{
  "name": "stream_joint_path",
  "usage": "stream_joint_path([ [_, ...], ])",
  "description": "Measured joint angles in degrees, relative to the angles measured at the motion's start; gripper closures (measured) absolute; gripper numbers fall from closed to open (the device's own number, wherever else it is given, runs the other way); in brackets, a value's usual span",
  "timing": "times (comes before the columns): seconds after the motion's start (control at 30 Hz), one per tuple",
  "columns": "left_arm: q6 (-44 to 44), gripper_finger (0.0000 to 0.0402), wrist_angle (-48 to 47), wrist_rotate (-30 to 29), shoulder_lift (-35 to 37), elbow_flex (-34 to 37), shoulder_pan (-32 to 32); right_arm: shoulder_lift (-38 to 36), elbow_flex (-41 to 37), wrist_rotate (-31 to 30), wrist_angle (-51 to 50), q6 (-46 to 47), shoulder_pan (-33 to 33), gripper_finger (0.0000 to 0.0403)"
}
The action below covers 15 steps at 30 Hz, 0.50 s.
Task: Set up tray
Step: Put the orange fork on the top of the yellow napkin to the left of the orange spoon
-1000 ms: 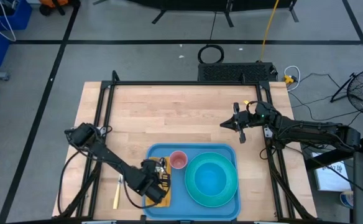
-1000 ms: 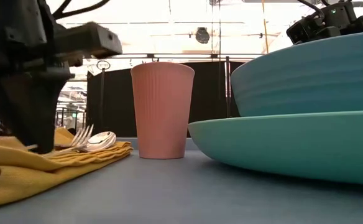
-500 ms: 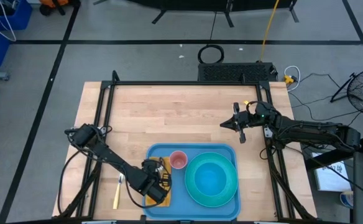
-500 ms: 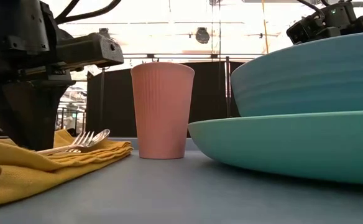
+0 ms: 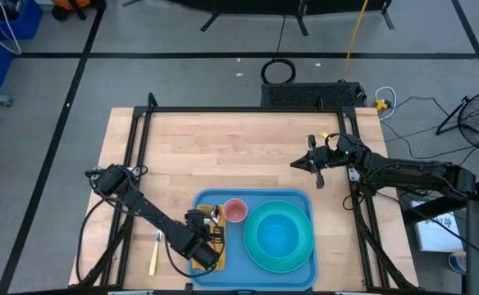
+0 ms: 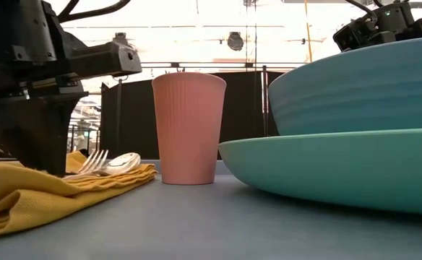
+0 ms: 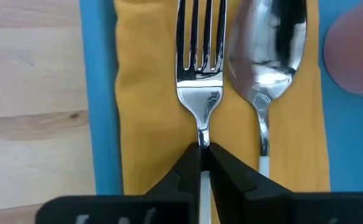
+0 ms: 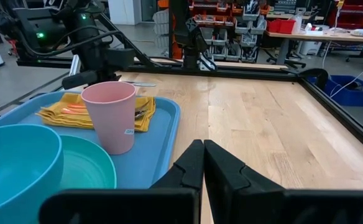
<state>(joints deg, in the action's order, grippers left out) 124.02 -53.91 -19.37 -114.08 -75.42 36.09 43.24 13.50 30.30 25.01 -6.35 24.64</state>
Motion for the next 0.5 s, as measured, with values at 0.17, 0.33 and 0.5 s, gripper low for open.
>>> stream_joint_path([
  [0.17, 1.03, 0.0372, 0.40, -0.42, -0.02, 0.00, 0.31, 0.00, 0.00, -0.02, -0.02, -0.15, 0.01, 0.0399],
  [0.33, 0.73, 0.0392, 0.90, -1.56, -0.02, 0.00, 0.31, 0.00, 0.00, 0.00, 0.01, -0.32, 0.02, 0.0399],
  [0.5, 0.81, 0.0349, 1.01, -1.71, -0.02, -0.02, 0.20, 0.01, 0.00, 0.00, 0.01, -0.32, 0.02, 0.0399],
])
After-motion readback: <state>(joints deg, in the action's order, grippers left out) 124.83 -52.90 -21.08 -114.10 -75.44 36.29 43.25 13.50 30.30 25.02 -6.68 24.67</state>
